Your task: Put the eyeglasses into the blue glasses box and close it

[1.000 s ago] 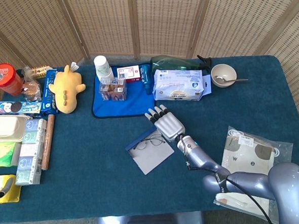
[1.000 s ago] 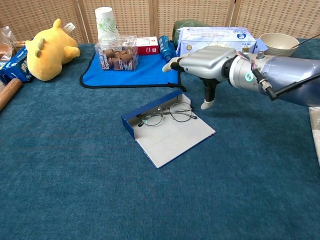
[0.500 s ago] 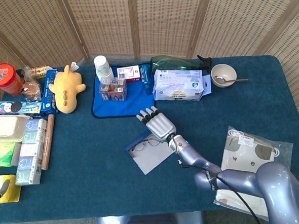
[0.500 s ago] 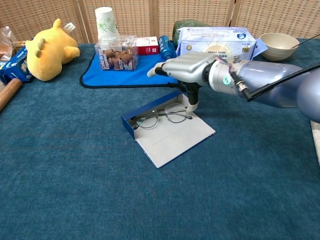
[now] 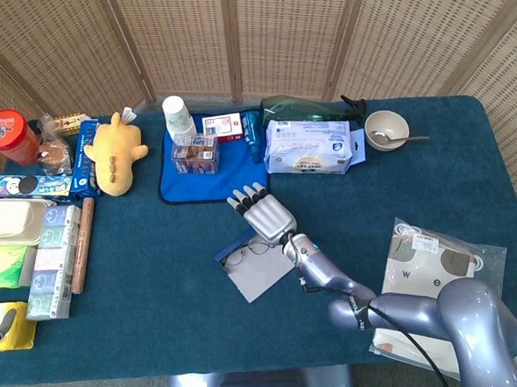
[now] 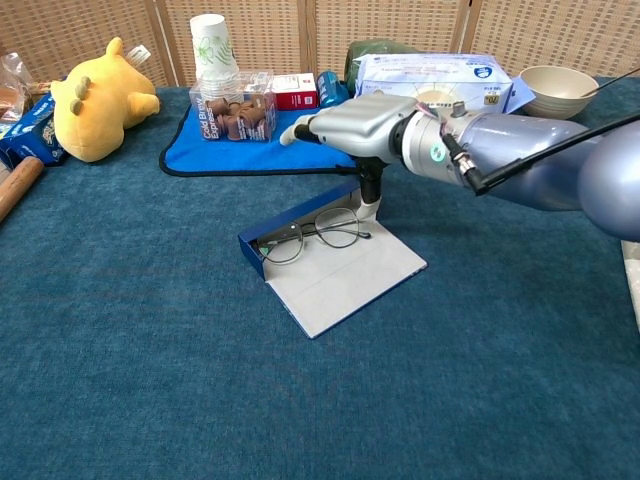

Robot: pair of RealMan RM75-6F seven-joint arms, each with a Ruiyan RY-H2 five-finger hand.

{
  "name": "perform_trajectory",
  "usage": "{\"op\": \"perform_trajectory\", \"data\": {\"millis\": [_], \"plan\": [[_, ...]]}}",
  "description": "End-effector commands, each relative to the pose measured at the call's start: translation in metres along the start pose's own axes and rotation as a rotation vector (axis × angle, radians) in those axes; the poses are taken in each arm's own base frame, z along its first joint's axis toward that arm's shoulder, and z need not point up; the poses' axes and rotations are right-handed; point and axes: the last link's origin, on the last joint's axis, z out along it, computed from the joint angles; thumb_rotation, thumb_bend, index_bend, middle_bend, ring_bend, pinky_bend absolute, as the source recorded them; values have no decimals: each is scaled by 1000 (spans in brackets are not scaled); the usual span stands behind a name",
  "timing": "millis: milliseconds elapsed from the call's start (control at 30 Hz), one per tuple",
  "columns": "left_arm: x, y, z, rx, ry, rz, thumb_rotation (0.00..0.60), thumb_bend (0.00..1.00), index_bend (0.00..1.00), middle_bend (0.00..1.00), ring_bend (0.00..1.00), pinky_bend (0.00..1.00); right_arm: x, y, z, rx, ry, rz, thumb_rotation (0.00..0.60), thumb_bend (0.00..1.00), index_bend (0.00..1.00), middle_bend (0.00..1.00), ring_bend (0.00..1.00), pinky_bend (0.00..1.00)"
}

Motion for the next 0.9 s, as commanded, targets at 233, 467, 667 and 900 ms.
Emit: {"op": "perform_trajectory", "data": {"millis": [233, 467, 667, 900], "plan": [[-4, 5, 4, -24, -12, -8, 600, 293, 12, 96, 0, 0, -1, -4, -22, -15, -10, 2, 600, 128, 0, 7, 0, 94], [-1, 2, 0, -14, -9, -8, 600, 294, 11, 96, 0, 0, -6, -15, -19, -15, -26, 16, 600, 128, 0, 6, 0, 94], [0, -1, -2, -6, -5, -8, 600, 293, 10, 95, 0, 0, -10, -18, -13, -16, -35, 23, 600, 128, 0, 4, 0, 93], [1, -4, -5, 3, -1, -8, 600, 293, 9, 96, 0, 0, -12, -21, -3, -17, -43, 29, 600, 129, 0, 2, 0, 94]]}}
